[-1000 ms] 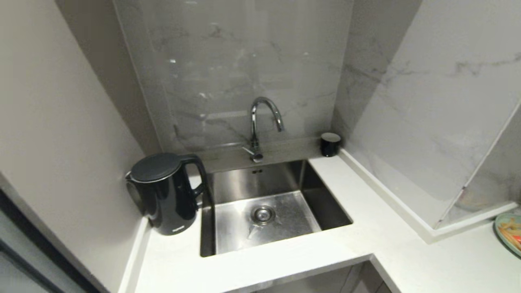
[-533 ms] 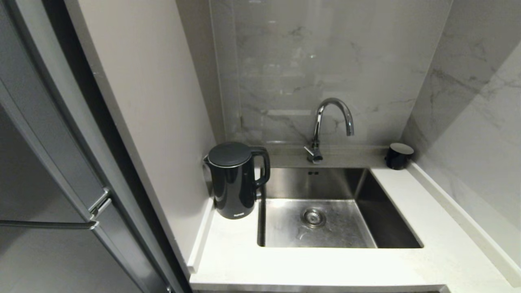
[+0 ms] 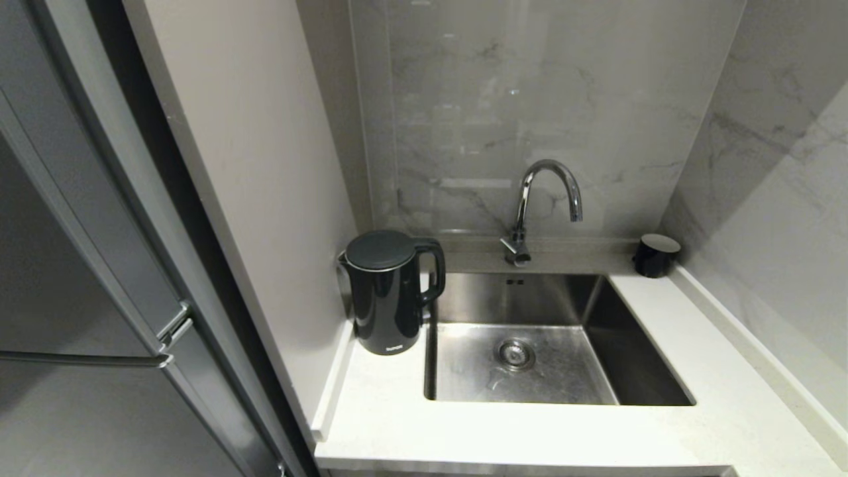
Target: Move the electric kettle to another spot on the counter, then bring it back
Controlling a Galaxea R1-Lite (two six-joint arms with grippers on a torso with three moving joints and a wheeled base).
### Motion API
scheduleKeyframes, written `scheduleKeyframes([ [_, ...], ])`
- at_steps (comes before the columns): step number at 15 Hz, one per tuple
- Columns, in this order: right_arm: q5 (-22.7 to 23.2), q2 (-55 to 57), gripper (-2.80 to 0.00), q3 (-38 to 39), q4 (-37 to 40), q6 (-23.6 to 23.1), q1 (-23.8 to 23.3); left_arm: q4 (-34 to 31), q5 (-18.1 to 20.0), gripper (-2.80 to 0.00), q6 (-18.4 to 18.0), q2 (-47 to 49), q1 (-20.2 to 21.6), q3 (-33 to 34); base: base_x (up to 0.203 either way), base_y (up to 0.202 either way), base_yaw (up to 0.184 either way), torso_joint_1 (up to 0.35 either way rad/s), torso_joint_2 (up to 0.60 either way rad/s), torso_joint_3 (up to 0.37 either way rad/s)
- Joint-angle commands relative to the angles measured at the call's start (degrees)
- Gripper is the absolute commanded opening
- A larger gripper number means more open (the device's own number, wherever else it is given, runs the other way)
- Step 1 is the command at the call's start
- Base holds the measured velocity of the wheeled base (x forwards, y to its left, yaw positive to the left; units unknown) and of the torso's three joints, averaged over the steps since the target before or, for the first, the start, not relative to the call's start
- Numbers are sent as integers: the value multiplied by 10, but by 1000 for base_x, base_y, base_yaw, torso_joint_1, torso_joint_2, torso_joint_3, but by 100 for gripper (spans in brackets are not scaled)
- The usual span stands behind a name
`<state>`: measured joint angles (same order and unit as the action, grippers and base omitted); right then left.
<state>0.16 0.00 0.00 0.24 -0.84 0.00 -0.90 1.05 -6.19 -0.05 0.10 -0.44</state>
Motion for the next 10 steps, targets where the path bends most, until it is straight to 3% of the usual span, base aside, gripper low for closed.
scheduleKeyframes([
  [1, 0, 0, -280, 0, 0, 1, 0, 0, 0, -280, 0, 1, 0, 0, 0, 0, 0, 0, 0, 0],
  [3, 0, 0, -280, 0, 0, 1, 0, 0, -2, -280, 2, 1, 0, 1, 0, 0, 0, 0, 0, 0],
  [10, 0, 0, -280, 0, 0, 1, 0, 0, -1, -280, 0, 1, 0, 1, -157, 0, -6, 0, 6, 6],
])
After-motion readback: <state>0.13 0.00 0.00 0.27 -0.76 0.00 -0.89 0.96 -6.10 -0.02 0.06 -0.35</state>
